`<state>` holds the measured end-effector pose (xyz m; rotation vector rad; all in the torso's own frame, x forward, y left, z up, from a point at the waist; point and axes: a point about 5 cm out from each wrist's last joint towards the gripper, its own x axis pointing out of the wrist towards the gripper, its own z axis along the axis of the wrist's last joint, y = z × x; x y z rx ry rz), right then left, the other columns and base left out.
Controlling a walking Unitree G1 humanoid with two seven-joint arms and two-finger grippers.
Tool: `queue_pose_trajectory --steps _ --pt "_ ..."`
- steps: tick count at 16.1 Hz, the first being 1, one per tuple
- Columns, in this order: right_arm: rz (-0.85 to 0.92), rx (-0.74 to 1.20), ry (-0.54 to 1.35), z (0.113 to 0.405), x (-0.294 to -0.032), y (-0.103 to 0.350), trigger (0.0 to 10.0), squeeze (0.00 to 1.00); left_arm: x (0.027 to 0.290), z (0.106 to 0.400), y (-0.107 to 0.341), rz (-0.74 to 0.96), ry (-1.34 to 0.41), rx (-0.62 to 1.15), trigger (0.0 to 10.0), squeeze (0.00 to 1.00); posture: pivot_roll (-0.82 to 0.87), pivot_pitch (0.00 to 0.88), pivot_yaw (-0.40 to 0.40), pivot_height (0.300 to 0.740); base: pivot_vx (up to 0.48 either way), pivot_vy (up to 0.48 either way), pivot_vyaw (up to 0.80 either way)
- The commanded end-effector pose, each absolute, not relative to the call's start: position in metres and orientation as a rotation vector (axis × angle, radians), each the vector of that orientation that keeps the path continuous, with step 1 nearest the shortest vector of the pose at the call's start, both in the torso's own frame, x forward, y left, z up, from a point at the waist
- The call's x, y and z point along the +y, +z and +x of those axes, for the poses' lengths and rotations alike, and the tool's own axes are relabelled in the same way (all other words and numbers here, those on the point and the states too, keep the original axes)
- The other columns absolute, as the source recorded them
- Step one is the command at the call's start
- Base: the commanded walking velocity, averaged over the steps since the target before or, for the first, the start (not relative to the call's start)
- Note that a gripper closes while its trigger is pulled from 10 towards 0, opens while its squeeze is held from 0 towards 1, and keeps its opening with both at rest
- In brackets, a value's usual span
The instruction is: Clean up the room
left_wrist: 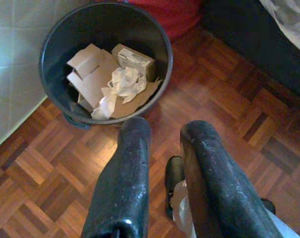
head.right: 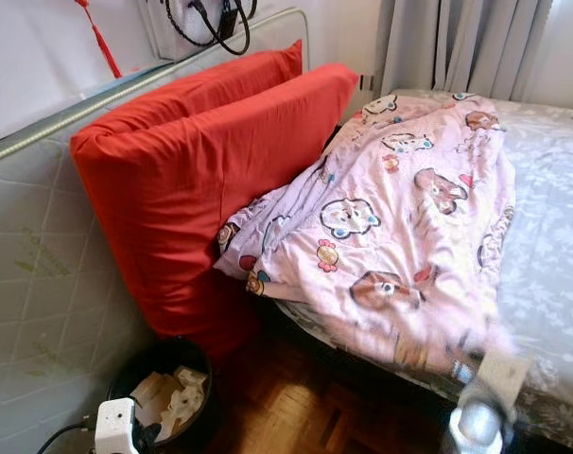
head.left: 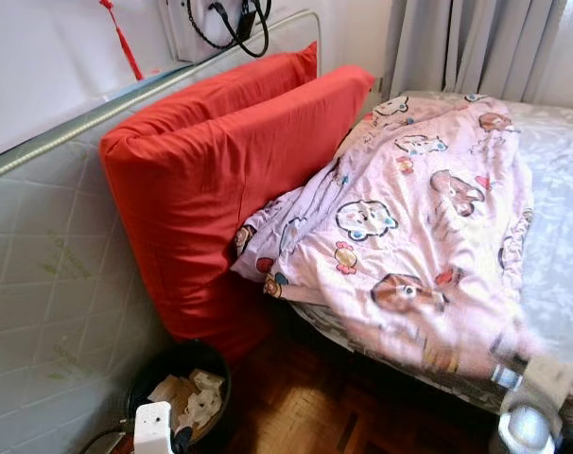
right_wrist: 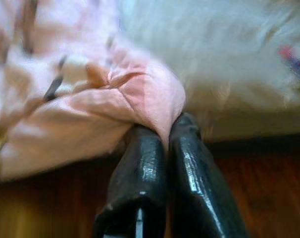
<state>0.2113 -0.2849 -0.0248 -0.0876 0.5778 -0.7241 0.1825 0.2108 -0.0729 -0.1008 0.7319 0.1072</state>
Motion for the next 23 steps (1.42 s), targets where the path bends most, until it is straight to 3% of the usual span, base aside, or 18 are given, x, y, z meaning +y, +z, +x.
queue_pose_trajectory --steps 1,5,11,12,13,14,22,23 --pt "-0.1 0.623 -0.681 0.211 -0.279 -0.031 10.0 0.0 0.212 0.18 -0.073 -0.082 0.098 0.735 10.0 0.0 0.09 0.0 0.086 0.74 0.0 0.0 0.0" --pt "-0.078 0.853 -0.465 0.194 -0.247 -0.063 10.0 0.0 0.21 0.181 -0.074 -0.064 0.07 0.739 10.0 0.0 0.09 0.0 0.087 0.74 0.0 0.0 0.0" --pt "-0.069 0.886 -0.478 0.19 -0.248 -0.067 10.0 0.0 0.207 0.178 -0.075 -0.06 0.063 0.748 10.0 0.0 0.09 0.0 0.086 0.74 0.0 0.0 0.0" --pt "-0.066 0.874 -0.502 0.191 -0.252 -0.064 10.0 0.56 0.206 0.177 -0.076 -0.061 0.063 0.751 10.0 0.0 0.09 0.0 0.087 0.74 0.0 0.0 0.0" --pt "-0.063 0.868 -0.517 0.192 -0.254 -0.063 10.0 0.93 0.206 0.177 -0.076 -0.061 0.063 0.752 10.0 0.0 0.09 0.0 0.087 0.74 0.0 0.0 0.0" --pt "-0.061 0.865 -0.52 0.193 -0.255 -0.063 10.0 1.0 0.205 0.176 -0.077 -0.06 0.061 0.756 10.0 0.0 0.09 0.0 0.087 0.74 0.0 0.0 0.0" --pt "-0.062 0.881 -0.528 0.191 -0.256 -0.064 10.0 1.0 0.204 0.173 -0.079 -0.057 0.059 0.784 10.0 0.0 0.08 0.0 0.083 0.74 0.0 0.0 0.0" --pt "-0.054 0.883 -0.522 0.191 -0.256 -0.064 10.0 0.93 0.205 0.172 -0.08 -0.056 0.057 0.788 10.0 0.0 0.08 0.0 0.084 0.74 0.0 0.0 0.0"
